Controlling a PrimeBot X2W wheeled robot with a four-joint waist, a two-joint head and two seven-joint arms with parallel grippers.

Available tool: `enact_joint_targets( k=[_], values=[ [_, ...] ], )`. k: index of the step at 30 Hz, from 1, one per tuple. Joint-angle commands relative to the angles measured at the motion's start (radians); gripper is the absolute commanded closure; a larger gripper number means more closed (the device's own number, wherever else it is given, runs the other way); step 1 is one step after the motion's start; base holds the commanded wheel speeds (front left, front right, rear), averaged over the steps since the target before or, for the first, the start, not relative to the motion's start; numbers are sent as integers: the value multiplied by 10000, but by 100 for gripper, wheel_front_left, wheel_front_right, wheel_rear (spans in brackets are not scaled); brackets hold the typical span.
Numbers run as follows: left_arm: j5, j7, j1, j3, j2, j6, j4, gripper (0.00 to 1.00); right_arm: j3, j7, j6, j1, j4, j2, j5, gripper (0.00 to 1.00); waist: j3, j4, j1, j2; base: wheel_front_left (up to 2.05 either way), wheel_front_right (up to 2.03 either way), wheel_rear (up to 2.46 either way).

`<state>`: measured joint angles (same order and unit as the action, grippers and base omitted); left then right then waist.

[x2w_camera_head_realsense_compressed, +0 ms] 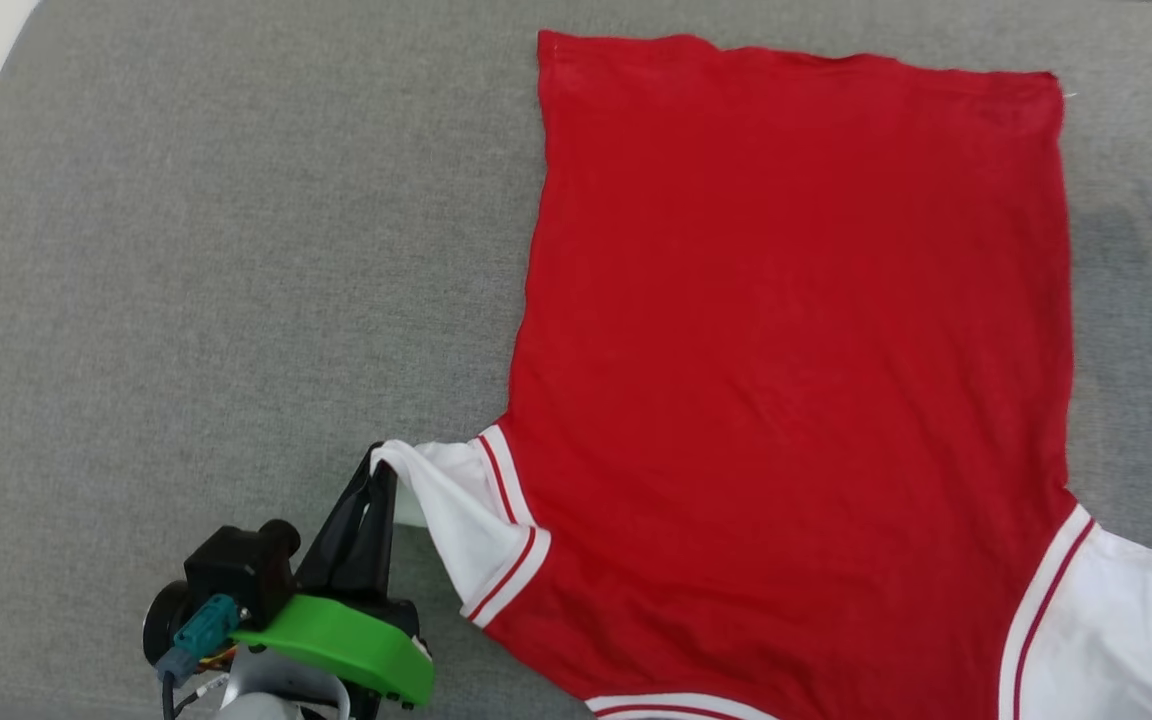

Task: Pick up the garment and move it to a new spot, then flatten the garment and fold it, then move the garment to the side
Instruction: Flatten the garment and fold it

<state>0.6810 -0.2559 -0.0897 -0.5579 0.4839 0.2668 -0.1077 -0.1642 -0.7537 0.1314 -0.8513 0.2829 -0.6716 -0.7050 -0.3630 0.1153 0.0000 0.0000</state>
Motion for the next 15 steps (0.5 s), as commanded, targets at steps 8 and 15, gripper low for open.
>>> enact_joint_targets(
  k=[8, 15],
  values=[
    [-608, -59, -689, 70, -568, -254, -155, 100, -465, -2891, -7, -2125, 1564, 119, 496, 0, -2004, 1379, 0, 0, 0, 0, 0],
    [-941, -59, -966, 163, -1003, -535, -90, 100, -347, -2950, -7, -2452, 2546, 463, 1280, 0, -2578, 1751, 0, 0, 0, 0, 0]
  ],
)
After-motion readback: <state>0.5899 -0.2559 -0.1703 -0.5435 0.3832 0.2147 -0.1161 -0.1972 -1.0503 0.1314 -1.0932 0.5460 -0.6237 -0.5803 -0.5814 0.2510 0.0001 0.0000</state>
